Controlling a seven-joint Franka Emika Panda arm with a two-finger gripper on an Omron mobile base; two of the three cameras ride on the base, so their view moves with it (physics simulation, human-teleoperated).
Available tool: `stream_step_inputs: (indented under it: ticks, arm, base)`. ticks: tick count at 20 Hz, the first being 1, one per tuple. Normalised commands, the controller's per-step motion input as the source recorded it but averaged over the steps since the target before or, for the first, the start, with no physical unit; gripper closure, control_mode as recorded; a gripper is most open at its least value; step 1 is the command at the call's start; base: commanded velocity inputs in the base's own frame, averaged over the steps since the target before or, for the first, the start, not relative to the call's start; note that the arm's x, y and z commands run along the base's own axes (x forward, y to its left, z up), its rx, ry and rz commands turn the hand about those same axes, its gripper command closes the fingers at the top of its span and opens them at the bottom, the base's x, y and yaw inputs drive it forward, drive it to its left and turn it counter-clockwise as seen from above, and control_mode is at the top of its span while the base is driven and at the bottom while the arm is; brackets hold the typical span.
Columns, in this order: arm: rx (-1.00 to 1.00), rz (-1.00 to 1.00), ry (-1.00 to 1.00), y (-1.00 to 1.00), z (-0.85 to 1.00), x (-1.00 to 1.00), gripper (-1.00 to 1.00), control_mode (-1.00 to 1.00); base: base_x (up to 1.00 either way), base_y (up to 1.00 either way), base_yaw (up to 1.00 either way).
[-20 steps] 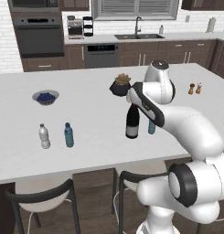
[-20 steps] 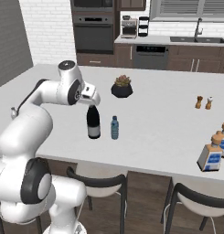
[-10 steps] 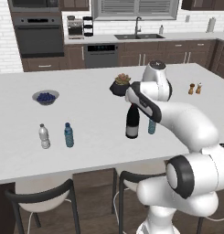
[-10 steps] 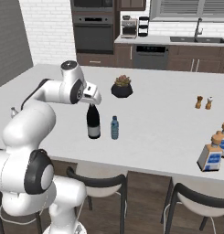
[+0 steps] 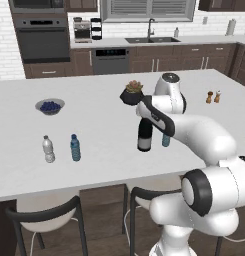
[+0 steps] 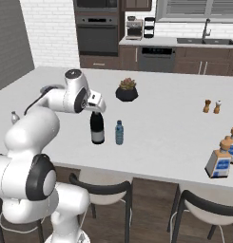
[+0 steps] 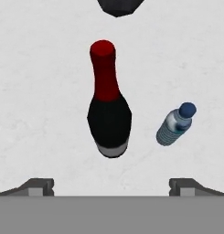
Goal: Move the plastic bottles in the middle to the plastics group, and the glass bottles in the middle to the glass group.
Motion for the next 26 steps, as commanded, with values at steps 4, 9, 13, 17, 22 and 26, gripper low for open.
stream_step_inputs:
  ticks: [4, 9, 13, 17, 22, 26]
  arm:
    - [0.0, 0.0, -0.01, 0.0, -0.01, 0.27, -1.0, -1.0]
    - [0.0, 0.0, 0.0, 0.0, 0.0, 0.28, -1.0, -1.0]
    - [0.0, 0.0, 0.0, 0.0, 0.0, 0.02, -1.0, -1.0]
    - [0.0, 0.0, 0.0, 0.0, 0.0, 0.04, -1.0, -1.0]
    - [0.0, 0.0, -0.01, 0.0, -0.02, 0.16, -1.0, -1.0]
    - [0.0, 0.01, 0.0, 0.0, -0.1, 0.17, -1.0, -1.0]
  base:
    - [0.0, 0.0, 0.0]
    - [0.0, 0.0, 0.0]
    - [0.0, 0.0, 0.0]
    - [0.0, 0.0, 0.0]
    - [0.0, 0.0, 0.0]
    - [0.0, 0.0, 0.0]
